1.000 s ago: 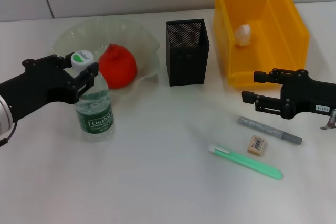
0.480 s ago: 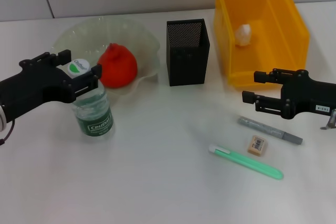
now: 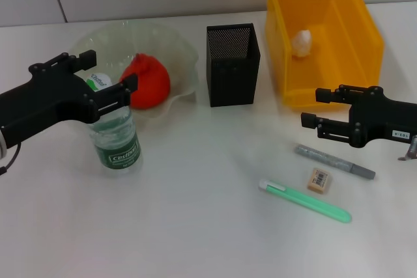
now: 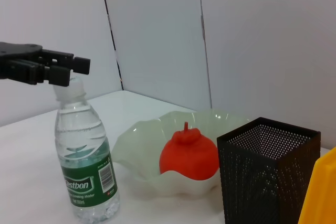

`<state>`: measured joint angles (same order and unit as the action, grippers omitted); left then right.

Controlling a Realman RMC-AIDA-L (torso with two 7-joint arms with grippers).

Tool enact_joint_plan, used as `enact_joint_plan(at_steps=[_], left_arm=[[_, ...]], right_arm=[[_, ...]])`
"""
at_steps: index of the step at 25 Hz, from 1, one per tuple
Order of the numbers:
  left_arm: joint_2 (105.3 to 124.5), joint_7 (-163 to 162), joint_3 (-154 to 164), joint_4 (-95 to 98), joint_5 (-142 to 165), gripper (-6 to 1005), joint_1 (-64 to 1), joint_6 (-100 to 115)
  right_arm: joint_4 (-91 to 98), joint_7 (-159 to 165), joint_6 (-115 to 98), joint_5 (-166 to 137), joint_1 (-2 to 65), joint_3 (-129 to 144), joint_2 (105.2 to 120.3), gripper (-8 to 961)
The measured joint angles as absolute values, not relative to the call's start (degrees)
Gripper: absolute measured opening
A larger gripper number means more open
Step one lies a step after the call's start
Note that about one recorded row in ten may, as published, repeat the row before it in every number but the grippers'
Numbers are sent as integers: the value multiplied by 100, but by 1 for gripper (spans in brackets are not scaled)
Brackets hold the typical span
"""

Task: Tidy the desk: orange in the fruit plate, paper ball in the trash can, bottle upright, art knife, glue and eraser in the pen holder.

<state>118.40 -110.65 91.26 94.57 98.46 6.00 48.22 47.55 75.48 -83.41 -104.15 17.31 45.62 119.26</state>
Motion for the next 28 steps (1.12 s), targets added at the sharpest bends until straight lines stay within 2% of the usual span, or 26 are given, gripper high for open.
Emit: enact_joint_plan(at_steps=[14,19,28], left_arm=[[11842,-11060,8908,9540,9844,806,329,4887],[11838,-11057,8783,9388,9885,805,-108,5082],[11839,-10889,8819,9290,9886,804,-317,5414]], right_arm=[[4746,7533,-8341,-10423,1698,4592,11935,542],[4699,7530,-8341,-10424,1684,4574,11935,541],[4593,7500,-8341,-10435,1712,4561,11917,539]])
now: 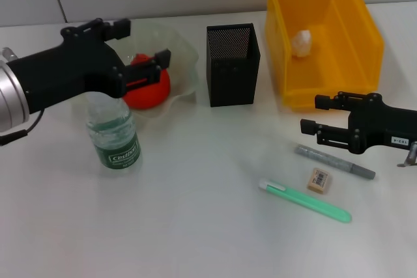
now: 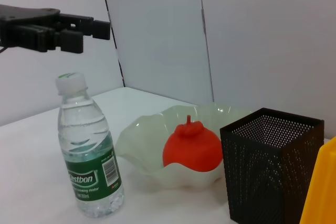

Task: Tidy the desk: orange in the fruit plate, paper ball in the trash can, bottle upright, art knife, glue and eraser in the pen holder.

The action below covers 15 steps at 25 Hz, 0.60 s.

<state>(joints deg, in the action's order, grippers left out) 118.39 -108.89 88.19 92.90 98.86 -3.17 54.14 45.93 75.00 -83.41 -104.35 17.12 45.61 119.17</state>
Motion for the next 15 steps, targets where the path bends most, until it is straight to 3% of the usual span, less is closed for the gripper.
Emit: enact_joint_plan(at_steps=[15], left_arm=[[11860,-10427,9450,9136,9842,803,-478,5555]], right_arm=[[4596,7481,-8341,-10424,1613,4562,11918,535]])
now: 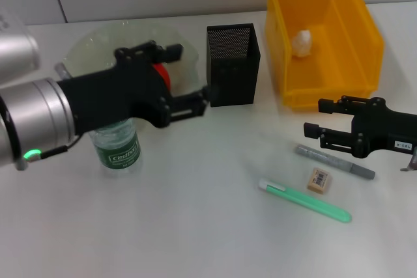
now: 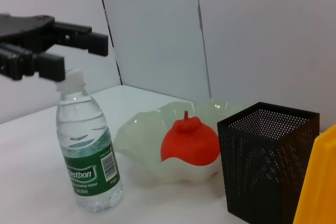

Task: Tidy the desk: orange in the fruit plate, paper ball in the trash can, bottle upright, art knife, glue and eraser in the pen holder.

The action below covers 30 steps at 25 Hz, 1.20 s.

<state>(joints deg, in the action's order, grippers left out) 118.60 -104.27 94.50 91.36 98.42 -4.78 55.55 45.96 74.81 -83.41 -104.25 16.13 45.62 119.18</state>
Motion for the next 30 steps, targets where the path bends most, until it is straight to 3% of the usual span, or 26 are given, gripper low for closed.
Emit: enact_joint_plan(at_steps=[19,30], left_arm=[[11873,-9460,9905,7381,9275,802,-763,5307],[11878,-8798,9947,6972,9026,802,-818,5298]], right_arm=[[5267,8114,-8623,-10982,1346,4560,11900,530],[7260,10029,-9628,-12061,1374,4681,11921,528]])
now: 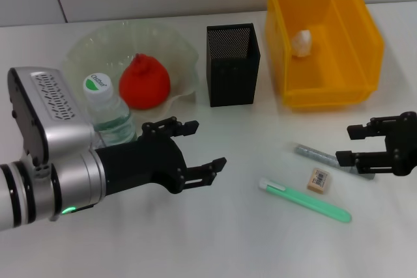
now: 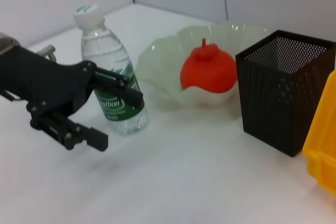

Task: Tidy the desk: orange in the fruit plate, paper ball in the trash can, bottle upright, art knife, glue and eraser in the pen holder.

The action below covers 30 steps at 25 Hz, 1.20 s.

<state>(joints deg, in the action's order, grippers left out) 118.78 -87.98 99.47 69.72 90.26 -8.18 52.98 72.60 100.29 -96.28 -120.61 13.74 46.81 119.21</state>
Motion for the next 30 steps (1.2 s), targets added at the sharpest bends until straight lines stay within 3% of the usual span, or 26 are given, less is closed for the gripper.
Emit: enact_joint_plan(at_steps=[6,15,30], left_arm=[[11853,-8398,9920,6905,8813,802,-711,5370],[11839,-8121,9859,6806,8752,802,-614,5757],[11848,-7866,9493,6659,8733,802,-452,6182]], right_arm=[[8073,10940,-9777,-12659,1561,4843,11910,526],[8493,11934,-10175,-13900,2455,5072,11920,524],[8499,12657,-10116,-14382,2844,6546,11919,520]])
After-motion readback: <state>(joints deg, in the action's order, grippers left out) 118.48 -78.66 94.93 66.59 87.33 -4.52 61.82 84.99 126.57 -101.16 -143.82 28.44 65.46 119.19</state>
